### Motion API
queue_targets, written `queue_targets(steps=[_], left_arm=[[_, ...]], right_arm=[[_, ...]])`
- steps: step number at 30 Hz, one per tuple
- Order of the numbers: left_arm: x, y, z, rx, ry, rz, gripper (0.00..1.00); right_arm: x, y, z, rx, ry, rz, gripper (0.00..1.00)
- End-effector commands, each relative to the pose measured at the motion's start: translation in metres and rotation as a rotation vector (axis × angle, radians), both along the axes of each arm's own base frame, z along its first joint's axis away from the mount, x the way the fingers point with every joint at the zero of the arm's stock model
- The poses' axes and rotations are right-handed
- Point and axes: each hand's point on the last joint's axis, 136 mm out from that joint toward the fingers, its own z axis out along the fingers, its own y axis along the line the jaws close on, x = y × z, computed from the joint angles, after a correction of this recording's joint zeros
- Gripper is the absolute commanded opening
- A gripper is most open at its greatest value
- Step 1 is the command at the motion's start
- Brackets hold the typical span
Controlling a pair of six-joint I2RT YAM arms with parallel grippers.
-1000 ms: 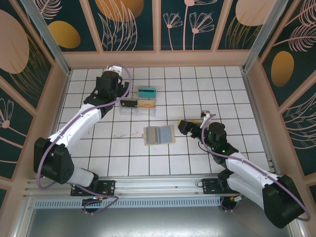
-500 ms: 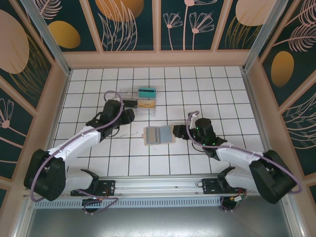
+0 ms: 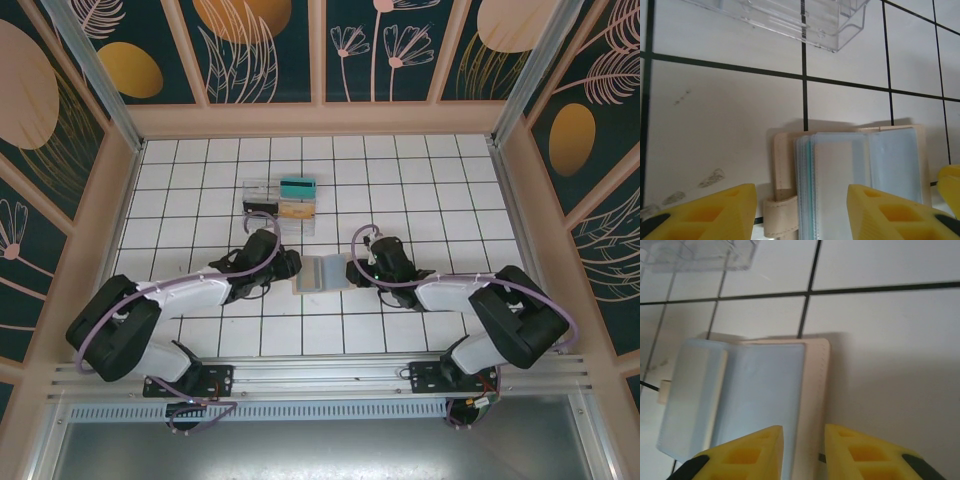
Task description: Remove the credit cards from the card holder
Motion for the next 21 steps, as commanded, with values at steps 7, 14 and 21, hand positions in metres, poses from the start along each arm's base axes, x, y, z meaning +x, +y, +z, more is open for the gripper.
queue_targets(steps=[7,14,21], left_arm=[[-0.002,-0.032,-0.011,-0.034,0.036,-0.055,0.47],[-0.008,-0.039,-0.018,-0.019,0.061,-0.086,0.44],[-0.007,-0.038,-0.001,-0.030,0.025,-0.077,0.44]], right_arm=[[0.000,0.005,-0.009,-0.034,0.035,0.012,0.19],[0.001,0.005,-0.010,-0.037,0.042,0.012,0.14],[0.000,0.007,-0.010,-0.033,0.045,0.017,0.12]])
